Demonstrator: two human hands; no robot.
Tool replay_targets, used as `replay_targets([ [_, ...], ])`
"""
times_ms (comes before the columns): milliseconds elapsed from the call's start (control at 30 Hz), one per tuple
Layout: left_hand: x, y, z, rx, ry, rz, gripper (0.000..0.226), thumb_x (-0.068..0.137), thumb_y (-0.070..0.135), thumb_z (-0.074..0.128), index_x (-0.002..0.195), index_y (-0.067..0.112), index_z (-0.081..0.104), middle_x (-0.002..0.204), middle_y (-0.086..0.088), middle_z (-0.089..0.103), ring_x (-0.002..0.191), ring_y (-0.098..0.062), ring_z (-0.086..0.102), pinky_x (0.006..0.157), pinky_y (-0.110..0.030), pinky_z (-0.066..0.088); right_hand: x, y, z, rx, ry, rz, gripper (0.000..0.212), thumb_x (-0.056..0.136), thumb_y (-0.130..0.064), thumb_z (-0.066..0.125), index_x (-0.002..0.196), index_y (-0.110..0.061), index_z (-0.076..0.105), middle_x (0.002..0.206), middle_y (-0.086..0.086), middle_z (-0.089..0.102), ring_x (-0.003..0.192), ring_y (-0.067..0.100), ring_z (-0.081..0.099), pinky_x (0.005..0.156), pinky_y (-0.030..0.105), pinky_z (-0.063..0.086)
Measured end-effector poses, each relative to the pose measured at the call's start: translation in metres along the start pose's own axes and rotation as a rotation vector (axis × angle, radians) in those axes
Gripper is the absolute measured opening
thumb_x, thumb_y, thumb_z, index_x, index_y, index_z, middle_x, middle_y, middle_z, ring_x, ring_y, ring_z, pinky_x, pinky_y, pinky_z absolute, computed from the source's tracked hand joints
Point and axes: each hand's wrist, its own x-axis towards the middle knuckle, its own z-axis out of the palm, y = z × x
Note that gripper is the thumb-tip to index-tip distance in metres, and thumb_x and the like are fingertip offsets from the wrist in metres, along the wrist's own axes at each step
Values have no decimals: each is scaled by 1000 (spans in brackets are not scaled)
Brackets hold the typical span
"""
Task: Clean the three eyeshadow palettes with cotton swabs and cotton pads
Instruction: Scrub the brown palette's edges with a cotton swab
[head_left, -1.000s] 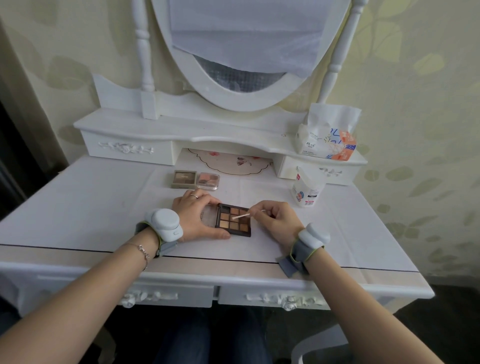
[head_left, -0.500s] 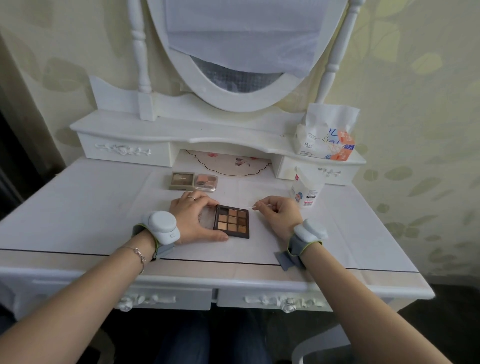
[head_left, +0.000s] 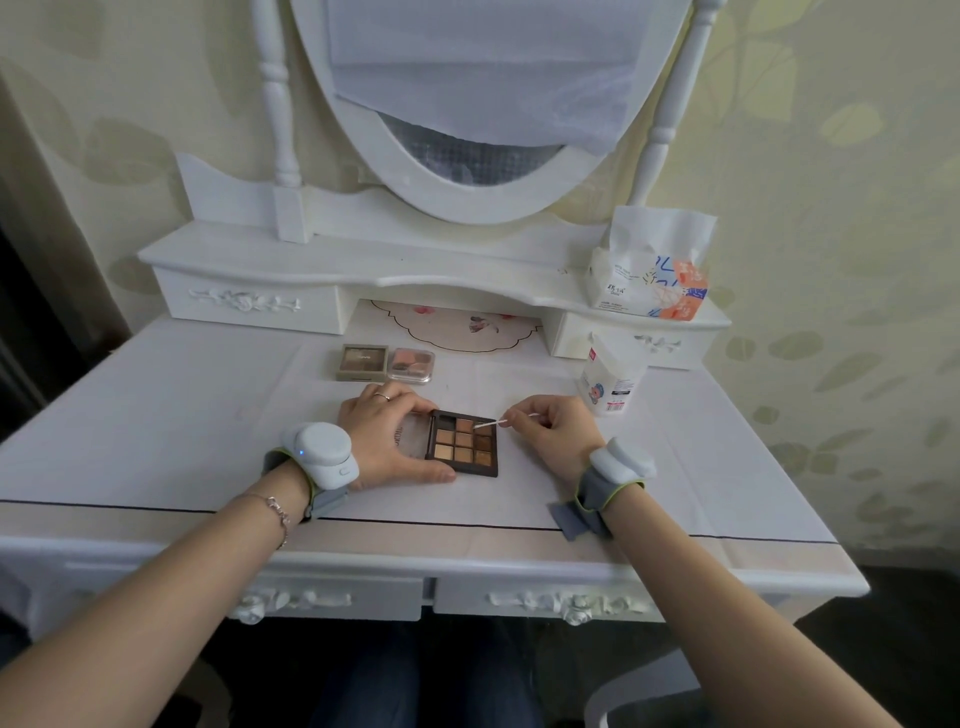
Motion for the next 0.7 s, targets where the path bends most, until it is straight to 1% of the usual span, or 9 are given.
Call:
replay_targets([
  [100,1,0,-1,2,-12,2,112,26,90,44,121,33,50,118,16,40,123,-11,33,100,-25,20,0,0,0,11,5,1,18,89,-20,59,76,-21,70,42,-11,39,37,6,30,40,13,23],
  [133,1,-1,-1,3,-13,1,116,23,94,42,121,33,50,116,17,39,123,-10,33,101,-26,20,0,0,0,15,13,2,18,89,-20,58,75,-22,70,43,-11,40,37,6,30,40,13,22],
  [200,1,-1,0,4,-7,1,122,19,100,34,120,34,50,115,19,38,123,-11,33,102,-27,21,0,0,0,18,19,0,19,89,-19,58,75,-21,70,39,-12,40,37,6,30,39,12,22],
  [267,1,-2,1,6,-6,-3,125,18,102,27,121,35,50,115,19,38,123,-11,32,102,-27,21,-1,0,-2,3,-1,-12,18,89,-17,58,76,-19,71,39,-11,38,37,6,30,39,12,23],
  [367,1,-1,0,6,-3,-3,127,17,103,24,121,34,50,118,17,40,123,-10,32,102,-26,20,-4,-1,-5,-11,-55,-30,18,88,-17,59,76,-19,72,47,-8,37,38,6,29,40,12,22],
  [433,1,-1,0,1,-9,-4,128,17,103,25,121,33,50,117,17,40,123,-10,32,100,-25,20,-5,-2,-6,9,-55,-21,18,88,-18,59,75,-19,71,44,-10,35,38,6,27,40,12,20],
  [533,1,0,-1,-11,-9,-10,129,16,103,26,121,33,50,118,16,41,122,-10,33,99,-22,19,-6,-3,-5,42,-18,-6,18,89,-16,58,79,-13,72,35,-10,32,36,7,25,39,13,19],
  [633,1,0,0,-6,-6,-9,129,16,103,25,122,33,50,121,14,41,124,-11,32,99,-23,19,-7,-4,-5,15,-37,-31,18,89,-16,58,80,-12,73,44,-9,33,37,7,26,39,13,20],
  [700,1,0,0,-7,-6,-9,129,16,103,25,122,33,50,122,14,41,124,-11,32,98,-22,18,-8,-5,-6,-3,-83,-51,18,89,-16,58,77,-15,72,49,-2,34,40,7,25,41,13,20],
])
